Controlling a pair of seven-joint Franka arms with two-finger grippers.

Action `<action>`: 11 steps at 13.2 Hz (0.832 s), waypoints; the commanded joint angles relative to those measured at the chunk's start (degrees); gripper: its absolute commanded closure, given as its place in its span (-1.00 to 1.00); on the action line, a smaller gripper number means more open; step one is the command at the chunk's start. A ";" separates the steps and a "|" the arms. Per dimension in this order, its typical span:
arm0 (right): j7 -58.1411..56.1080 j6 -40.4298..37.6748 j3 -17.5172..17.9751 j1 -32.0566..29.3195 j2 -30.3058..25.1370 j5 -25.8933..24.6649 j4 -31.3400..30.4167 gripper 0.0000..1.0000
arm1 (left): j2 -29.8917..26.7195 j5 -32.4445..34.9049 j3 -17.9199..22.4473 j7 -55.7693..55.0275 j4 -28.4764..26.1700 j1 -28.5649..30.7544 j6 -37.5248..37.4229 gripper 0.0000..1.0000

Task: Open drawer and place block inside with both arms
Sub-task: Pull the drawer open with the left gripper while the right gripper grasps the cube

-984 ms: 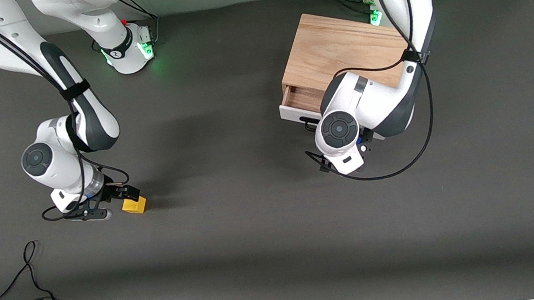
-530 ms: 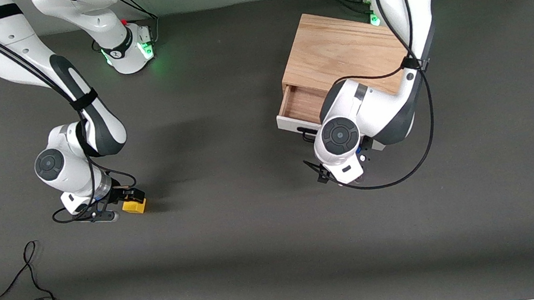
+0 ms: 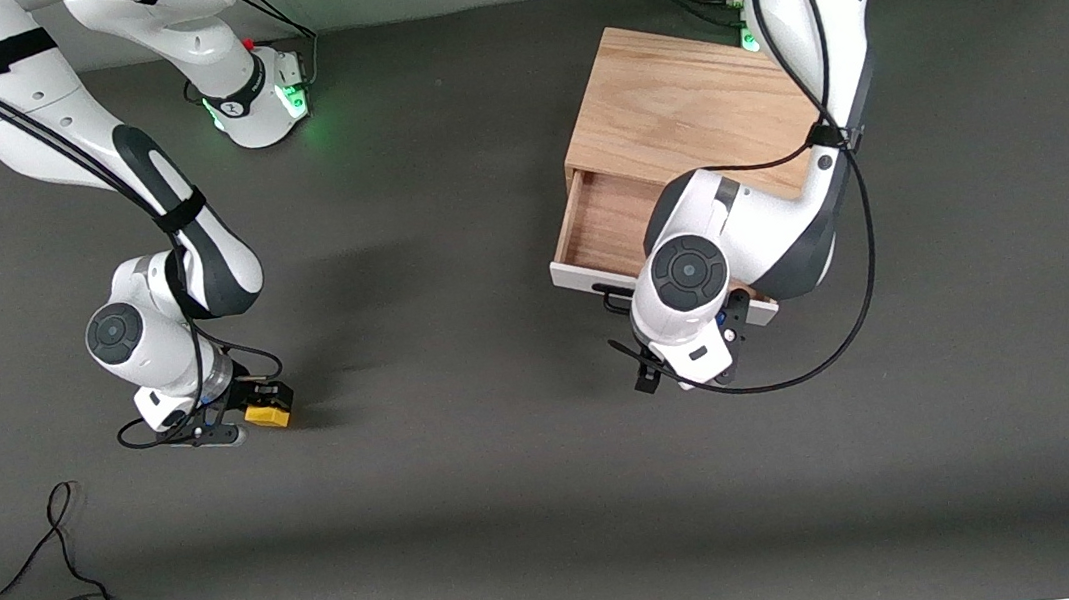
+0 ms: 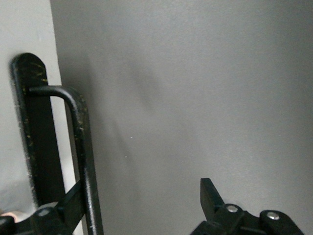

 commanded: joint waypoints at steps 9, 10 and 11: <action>1.70 -11.45 0.16 0.59 -1.02 -0.50 9.20 0.74 | 1.34 3.21 0.00 0.45 5.40 -0.41 4.47 -1.00; 2.31 -15.93 0.33 1.11 -1.55 -0.50 11.66 0.74 | 1.34 3.39 0.00 0.45 6.19 -0.41 4.91 -1.00; 2.75 -20.23 0.25 2.25 -1.81 -0.50 14.55 0.75 | 1.26 4.34 0.00 0.54 7.67 -0.24 4.65 -1.00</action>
